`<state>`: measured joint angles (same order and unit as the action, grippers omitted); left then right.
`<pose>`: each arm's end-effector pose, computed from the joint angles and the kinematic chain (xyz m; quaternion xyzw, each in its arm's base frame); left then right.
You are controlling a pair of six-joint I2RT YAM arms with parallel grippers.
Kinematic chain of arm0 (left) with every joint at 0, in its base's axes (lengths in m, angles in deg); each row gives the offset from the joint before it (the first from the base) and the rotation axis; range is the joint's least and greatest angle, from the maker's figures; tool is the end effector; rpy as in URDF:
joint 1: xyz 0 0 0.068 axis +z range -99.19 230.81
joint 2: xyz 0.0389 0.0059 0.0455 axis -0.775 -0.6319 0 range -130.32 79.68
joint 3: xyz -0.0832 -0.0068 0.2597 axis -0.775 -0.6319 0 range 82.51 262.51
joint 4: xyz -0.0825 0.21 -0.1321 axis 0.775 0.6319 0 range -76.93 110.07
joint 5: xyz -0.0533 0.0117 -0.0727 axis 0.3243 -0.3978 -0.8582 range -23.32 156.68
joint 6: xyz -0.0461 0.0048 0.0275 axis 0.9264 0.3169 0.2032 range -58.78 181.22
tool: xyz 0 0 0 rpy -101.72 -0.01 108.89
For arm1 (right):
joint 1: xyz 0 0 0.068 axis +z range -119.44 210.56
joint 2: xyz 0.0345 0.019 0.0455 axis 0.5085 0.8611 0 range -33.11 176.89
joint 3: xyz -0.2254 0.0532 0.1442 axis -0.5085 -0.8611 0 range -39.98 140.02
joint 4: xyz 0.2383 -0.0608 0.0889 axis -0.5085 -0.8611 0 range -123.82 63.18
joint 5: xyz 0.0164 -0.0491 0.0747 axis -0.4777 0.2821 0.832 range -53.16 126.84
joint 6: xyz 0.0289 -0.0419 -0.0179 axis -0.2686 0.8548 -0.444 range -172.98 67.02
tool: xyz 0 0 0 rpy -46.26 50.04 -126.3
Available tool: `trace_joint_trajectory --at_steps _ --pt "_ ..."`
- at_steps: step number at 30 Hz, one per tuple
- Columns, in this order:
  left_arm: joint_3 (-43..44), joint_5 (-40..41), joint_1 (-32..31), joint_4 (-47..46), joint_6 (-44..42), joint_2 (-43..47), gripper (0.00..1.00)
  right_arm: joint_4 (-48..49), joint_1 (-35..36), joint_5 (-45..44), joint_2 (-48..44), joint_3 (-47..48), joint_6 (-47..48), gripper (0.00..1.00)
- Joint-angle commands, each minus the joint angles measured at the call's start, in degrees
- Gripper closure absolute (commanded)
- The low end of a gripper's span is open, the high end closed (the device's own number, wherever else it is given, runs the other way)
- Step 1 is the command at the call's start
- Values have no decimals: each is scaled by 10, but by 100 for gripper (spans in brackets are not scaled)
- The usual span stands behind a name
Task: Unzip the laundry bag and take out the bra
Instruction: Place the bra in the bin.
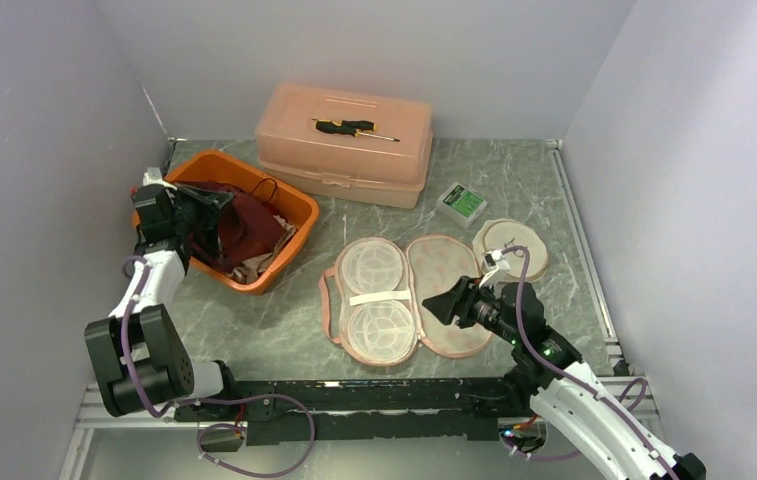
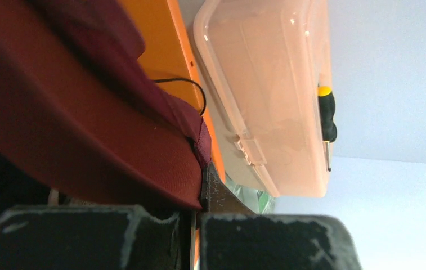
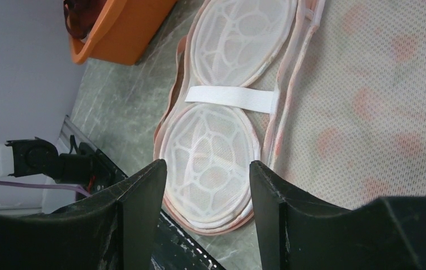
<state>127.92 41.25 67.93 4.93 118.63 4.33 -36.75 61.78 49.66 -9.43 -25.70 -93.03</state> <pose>0.2855 0.0719 0.2592 -0.3909 0.7175 -0.3595 0.4507 0.1092 0.0753 0.2027 -0.0020 0.8132 0.4089 0.4140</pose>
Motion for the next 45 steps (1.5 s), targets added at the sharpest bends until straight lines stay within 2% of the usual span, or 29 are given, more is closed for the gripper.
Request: trace_joint_trajectory --at_steps 1,6,11,13,15,18,22,27,30,32,33,34,37,38,39,42,45 --pt "-24 -24 1 -113 45 -1 97 24 1 12 6 -6 2 41" --pt "-67 -16 3 -149 75 -31 97 22 1 10 5 -4 1 41" --pt "-71 -14 2 -105 71 -38 95 21 1 8 5 -7 1 41" --pt "-69 -4 3 -75 51 -20 81 25 1 7 7 -6 2 41" --pt "-54 16 3 -6 20 4 55 29 1 5 5 -7 2 40" --pt "-21 46 2 99 -29 34 36 32 1 1 9 -4 6 40" --pt "13 81 2 213 -64 70 25 39 1 2 18 -3 7 40" --pt "61 152 1 350 -95 112 23 37 1 4 22 2 12 40" --pt "97 194 0 394 -124 151 23 37 1 3 21 0 13 40" --pt "111 182 -1 371 -136 168 26 41 1 5 22 -5 12 40" --pt "115 168 -1 345 -138 169 32 42 1 7 24 -7 10 40" --pt "118 151 0 320 -136 164 42 44 1 9 25 -9 8 40" --pt "153 113 0 276 -129 102 83 47 1 16 25 -14 8 41" --pt "168 100 1 269 -126 75 93 46 1 17 25 -17 8 41" --pt "178 86 1 257 -122 48 97 45 1 16 25 -18 7 41" --pt "169 64 2 208 -104 -15 97 42 1 15 22 -24 8 41" --pt "145 79 5 183 -97 -48 97 37 1 11 17 -25 8 41"
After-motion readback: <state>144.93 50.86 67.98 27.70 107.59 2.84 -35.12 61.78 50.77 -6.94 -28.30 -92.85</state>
